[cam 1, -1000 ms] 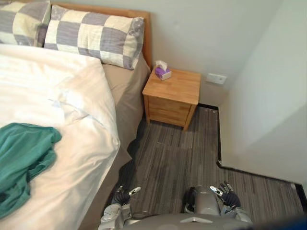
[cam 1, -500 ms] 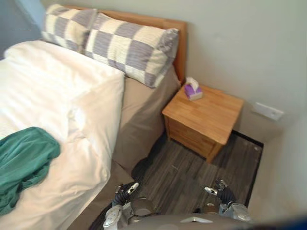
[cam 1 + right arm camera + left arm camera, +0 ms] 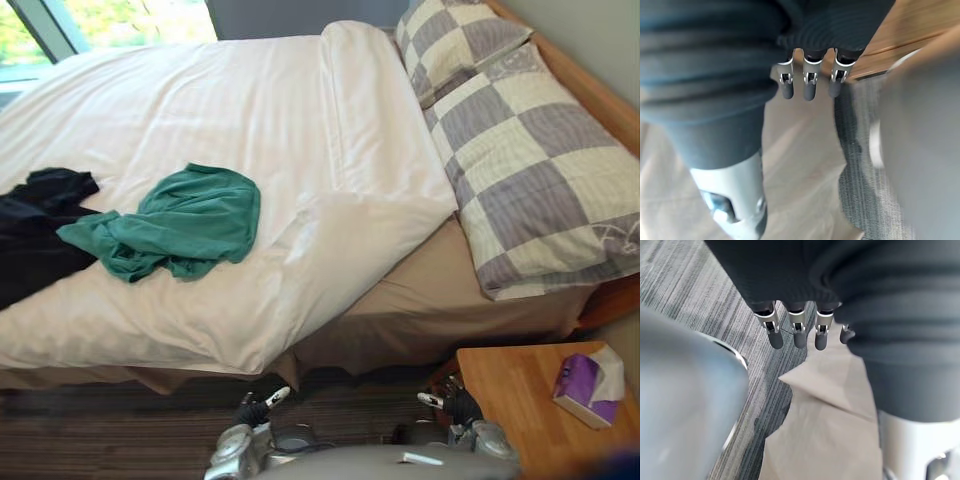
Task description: Tidy the bed and pick cloth on bed and put in laundry
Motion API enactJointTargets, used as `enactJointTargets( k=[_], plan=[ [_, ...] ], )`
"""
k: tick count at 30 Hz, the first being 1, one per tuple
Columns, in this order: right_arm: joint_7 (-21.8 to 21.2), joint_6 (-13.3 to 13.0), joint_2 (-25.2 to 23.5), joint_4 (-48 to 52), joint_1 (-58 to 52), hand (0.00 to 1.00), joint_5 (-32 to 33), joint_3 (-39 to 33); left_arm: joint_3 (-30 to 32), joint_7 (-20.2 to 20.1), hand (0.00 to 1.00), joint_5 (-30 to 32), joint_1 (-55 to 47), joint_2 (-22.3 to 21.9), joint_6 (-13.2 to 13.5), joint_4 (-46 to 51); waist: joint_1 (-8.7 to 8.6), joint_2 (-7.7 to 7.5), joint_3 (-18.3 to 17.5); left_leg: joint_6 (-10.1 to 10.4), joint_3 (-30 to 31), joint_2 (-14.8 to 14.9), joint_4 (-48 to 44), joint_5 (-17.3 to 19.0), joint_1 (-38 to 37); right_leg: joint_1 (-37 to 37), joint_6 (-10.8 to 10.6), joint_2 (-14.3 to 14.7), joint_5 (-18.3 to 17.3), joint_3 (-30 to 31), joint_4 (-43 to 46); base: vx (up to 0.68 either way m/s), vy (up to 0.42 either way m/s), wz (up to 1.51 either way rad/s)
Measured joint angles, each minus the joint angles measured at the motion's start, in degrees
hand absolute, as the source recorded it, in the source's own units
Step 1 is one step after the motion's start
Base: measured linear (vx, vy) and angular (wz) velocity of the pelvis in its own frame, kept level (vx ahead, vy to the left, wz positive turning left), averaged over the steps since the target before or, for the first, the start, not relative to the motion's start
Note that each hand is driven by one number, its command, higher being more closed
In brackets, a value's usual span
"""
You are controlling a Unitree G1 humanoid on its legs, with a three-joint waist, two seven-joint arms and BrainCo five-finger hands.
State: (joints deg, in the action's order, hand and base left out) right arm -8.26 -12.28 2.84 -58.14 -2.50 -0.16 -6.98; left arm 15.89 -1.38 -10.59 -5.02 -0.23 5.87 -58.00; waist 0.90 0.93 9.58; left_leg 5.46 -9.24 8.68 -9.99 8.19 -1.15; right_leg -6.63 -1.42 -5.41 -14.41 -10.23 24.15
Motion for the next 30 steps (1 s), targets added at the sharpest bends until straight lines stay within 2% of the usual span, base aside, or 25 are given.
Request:
enactJointTargets(
  k=[3, 5, 6, 7, 9, 10, 13, 14, 16, 17, 19, 20, 22, 23, 25, 28, 30],
  plan=[
    [0.13, 0.02, 0.0, 0.09, -0.25, 0.0, -0.05, 0.47, -0.13, -0.06, 0.0, 0.0, 0.02, -0.05, 0.07, -0.01, 0.05, -0.54, 0.27, 0.3, -1.51, 0.8, 0.17, -0.11, -0.73, 0.27, 0.01, 0.65, -0.01, 0.06, 0.0, 0.22, -0.294, 0.43],
    [0.2, 0.1, -0.09, -0.2, -0.45, 0.0, -0.03, 0.41, -0.13, -0.13, 0.0, -0.06, -0.06, 0.32, 0.11, -0.03, 0.17, -1.09, 0.15, 0.57, -2.32, 0.26, 1.92, -0.9, -0.73, 0.43, 0.36, -0.22, -0.28, -0.56, -0.52, 0.0, 0.028, 0.2],
    [0.87, 0.71, -0.34, -0.05, -0.83, 0.0, 1.14, -0.14, -0.02, -0.76, 0.0, -0.51, -0.09, 0.61, 0.79, -0.1, -0.46, -1.2, -0.2, -0.43, -4.81, 0.46, 2.1, -1.17, -0.42, 1.14, 0.46, -1.41, -0.33, -2.28, -1.51, 0.0, 0.058, 0.67],
    [4.08, 1.58, -0.99, 0.56, -1.96, 0.0, 7.89, -1.3, 0.32, -2.64, 0.0, -2.5, -0.26, 0.71, 1.93, -0.1, -0.97, -1.77, -0.6, -1.16, -8.68, 1.2, 0.21, -0.93, 0.7, 1.56, 0.11, -2.24, -0.12, -4.26, -2.24, 0.01, 0.06, 0.69],
    [7.4, 1.79, -1.7, 0.32, -2.56, 0.0, 13.75, -4.1, 0.38, -3.64, 0.0, -4.08, -0.25, 0.78, 3.14, -0.06, 0.1, -2.08, -0.91, -0.95, -9.35, 0.87, 0.12, -1.05, 0.7, 2.0, -0.3, -2.85, -0.16, -4.52, -2.31, 0.02, 0.085, 0.31],
    [9.35, 1.51, -2.32, -0.35, -2.6, 0.0, 16.58, -5.88, -0.3, -3.82, 0.0, -4.92, -0.81, 1.47, 3.51, -0.42, -0.05, -2.71, -1.24, -0.9, -9.29, 0.22, 1.98, -1.7, -0.06, 2.54, -0.75, -3.05, 0.08, -4.43, -3.17, 0.05, 0.108, 0.1],
    [12.77, 0.24, -3.11, -0.8, -3.67, 0.0, 20.13, -9.85, -2.75, -4.85, 0.0, -5.89, -0.83, 2.63, 3.22, -2.38, -0.52, -2.94, -1.78, -0.66, -9.75, -0.91, 7.83, -4.48, -3.82, 4.95, -1.38, -2.76, 1.72, -4.54, -6.62, 0.05, 0.071, 0.0],
    [14.5, -0.97, -2.82, -0.74, -3.9, 0.0, 20.34, -12.53, -3.64, -5.05, 0.0, -6.31, -0.88, 3.25, 3.1, -2.41, -0.67, -2.75, -2.0, -0.47, -9.98, -1.26, 9.75, -5.26, -4.96, 5.71, -1.54, -2.68, 2.16, -4.54, -7.62, 0.05, 0.071, -0.03],
    [17.51, -2.52, -1.35, 0.27, -4.14, 0.0, 18.9, -16.03, -4.2, -5.1, 0.0, -6.18, -0.95, 3.41, 2.68, -2.42, -1.05, -2.4, -2.35, -0.38, -9.98, -1.75, 11.54, -5.9, -6.14, 6.98, -1.83, -2.68, 2.85, -4.62, -8.81, 0.04, 0.09, 0.01],
    [23.74, -4.43, 5.57, 11.62, -3.74, 0.0, 10.95, -21.26, -4.17, -6.4, 0.0, -3.36, -1.86, 4.53, 1.61, -2.2, -1.49, -2.7, -3.09, -0.8, -9.96, -2.75, 14.59, -7.34, -6.86, 7.99, -2.71, -2.63, 5.23, -4.73, -12.3, 0.01, 0.124, 0.05],
    [24.06, -4.99, 8.12, 14.59, -2.81, 0.0, 8.93, -22.15, -4.13, -7.12, 0.0, -3.37, -2.97, 6.04, 0.93, -1.74, -1.59, -3.3, -3.54, -1.14, -9.82, -3.09, 15.48, -7.78, -6.93, 8.22, -3.02, -2.64, 5.79, -4.74, -13.29, 0.0, 0.089, 0.06],
    [24.1, -5.03, 9.03, 15.19, -1.86, 0.0, 8.8, -22.14, -4.13, -7.12, 0.0, -3.37, -3.51, 6.82, 0.79, -1.75, -1.55, -3.73, -3.8, -1.16, -9.8, -3.27, 15.49, -7.79, -6.91, 8.29, -3.11, -2.74, 5.96, -4.73, -13.57, 0.0, 0.045, 0.04],
    [24.05, -3.54, 9.1, 23.65, -1.7, 0.0, 8.81, -22.15, -4.08, -7.36, 0.0, -3.32, -4.9, 7.59, 0.75, -1.73, -1.63, -3.87, -4.07, -1.24, -9.29, -3.67, 15.56, -7.79, -6.68, 8.3, -3.24, -3.02, 6.04, -4.72, -13.72, -0.01, 0.036, 0.03],
    [22.8, -3.18, 9.76, 31.75, -1.7, 0.0, 6.6, -22.17, -3.81, -7.39, 0.0, -3.17, -6.02, 7.67, 0.76, -1.73, -2.0, -3.61, -4.25, -1.35, -9.29, -3.89, 15.77, -7.73, -6.38, 8.1, -3.37, -3.17, 6.11, -4.66, -13.86, -0.01, 0.038, 0.05],
    [19.51, -3.19, 13.79, 39.75, -0.69, 0.0, 1.17, -20.94, -2.63, -7.36, 0.0, -2.12, -7.73, 7.42, 0.75, -1.73, -1.95, -3.58, -4.56, -1.55, -9.13, -4.15, 15.81, -7.7, -5.98, 8.07, -3.53, -3.34, 6.21, -4.81, -14.23, 0.0, 0.039, 0.08],
    [16.88, -2.82, 16.95, 43.42, 3.66, 0.0, -4.99, -16.12, -2.31, -7.22, 0.0, -0.98, -9.78, 7.28, 0.54, -1.74, -1.53, -3.87, -4.74, -1.6, -8.95, -4.17, 15.8, -7.74, -5.92, 8.11, -3.53, -3.3, 6.22, -4.96, -14.36, 0.01, 0.008, 0.01],
    [15.58, -2.47, 17.6, 44.48, 5.36, 0.0, -6.82, -12.08, -2.29, -7.01, 0.0, -0.1, -10.07, 7.13, 0.54, -1.74, -1.35, -3.87, -4.74, -1.65, -8.77, -4.29, 15.79, -7.77, -5.88, 8.18, -3.52, -3.24, 6.22, -5.19, -14.49, 0.03, 0.004, 0.07]
  ],
)
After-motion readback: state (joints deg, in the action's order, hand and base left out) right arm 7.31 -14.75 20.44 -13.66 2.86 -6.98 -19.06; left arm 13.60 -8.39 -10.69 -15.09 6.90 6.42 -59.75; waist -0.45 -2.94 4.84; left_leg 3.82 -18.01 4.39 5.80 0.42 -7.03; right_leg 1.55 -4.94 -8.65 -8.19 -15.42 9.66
